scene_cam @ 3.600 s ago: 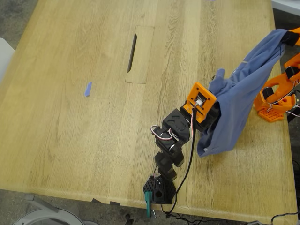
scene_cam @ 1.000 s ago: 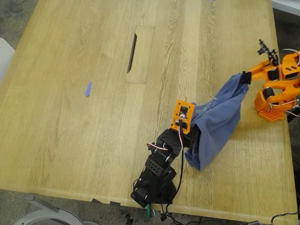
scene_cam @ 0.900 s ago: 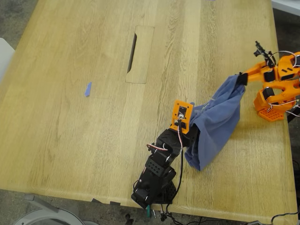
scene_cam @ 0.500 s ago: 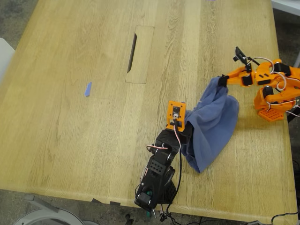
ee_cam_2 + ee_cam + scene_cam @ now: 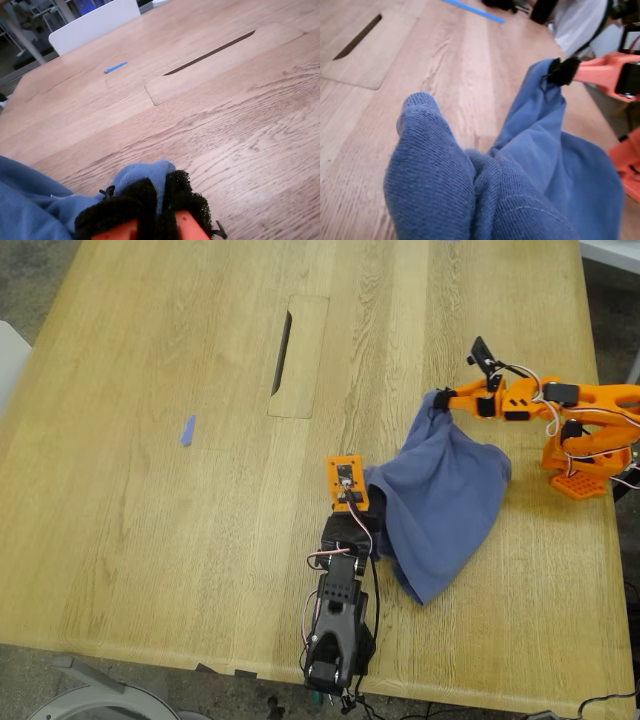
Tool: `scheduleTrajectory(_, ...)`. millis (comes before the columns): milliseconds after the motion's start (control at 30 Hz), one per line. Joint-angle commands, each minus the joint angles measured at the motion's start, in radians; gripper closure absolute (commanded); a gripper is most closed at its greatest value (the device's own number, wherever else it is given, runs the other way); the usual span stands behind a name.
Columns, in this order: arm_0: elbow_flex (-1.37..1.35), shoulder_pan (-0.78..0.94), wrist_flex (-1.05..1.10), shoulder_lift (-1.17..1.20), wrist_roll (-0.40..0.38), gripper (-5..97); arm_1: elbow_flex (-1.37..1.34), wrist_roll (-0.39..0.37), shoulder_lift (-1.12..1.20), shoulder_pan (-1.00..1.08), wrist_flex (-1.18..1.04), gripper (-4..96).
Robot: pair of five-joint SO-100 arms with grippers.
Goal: Fold a T-shirt
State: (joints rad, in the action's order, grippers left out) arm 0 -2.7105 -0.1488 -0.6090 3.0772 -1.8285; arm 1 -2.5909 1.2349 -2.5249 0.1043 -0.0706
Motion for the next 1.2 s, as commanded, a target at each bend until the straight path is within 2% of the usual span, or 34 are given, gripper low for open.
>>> scheduleTrajectory(0, -0.005, 0.057, 0.143, -0.034, 0.014, 92, 0.006, 0.012, 0.074, 0.026, 0.114, 91.2)
scheduleTrajectory(233, -0.011, 0.179, 0.430, -0.293, 0.009, 92, 0.034, 0.031, 0.362, 0.084, 0.387, 91.2)
scheduleTrajectory(533, 0.141, 0.276, 0.795, -0.770, 0.003, 92, 0.350, 0.049, 0.767, 0.143, 0.551, 91.2)
scheduleTrajectory(867, 0.383, 0.373, 0.942, -1.112, -0.005, 92, 0.584, 0.046, 1.019, 0.175, 0.638, 91.2)
scheduleTrajectory(1167, 0.646, 0.414, 0.974, -1.393, -0.005, 92, 0.792, 0.038, 1.224, 0.235, 0.650, 91.2)
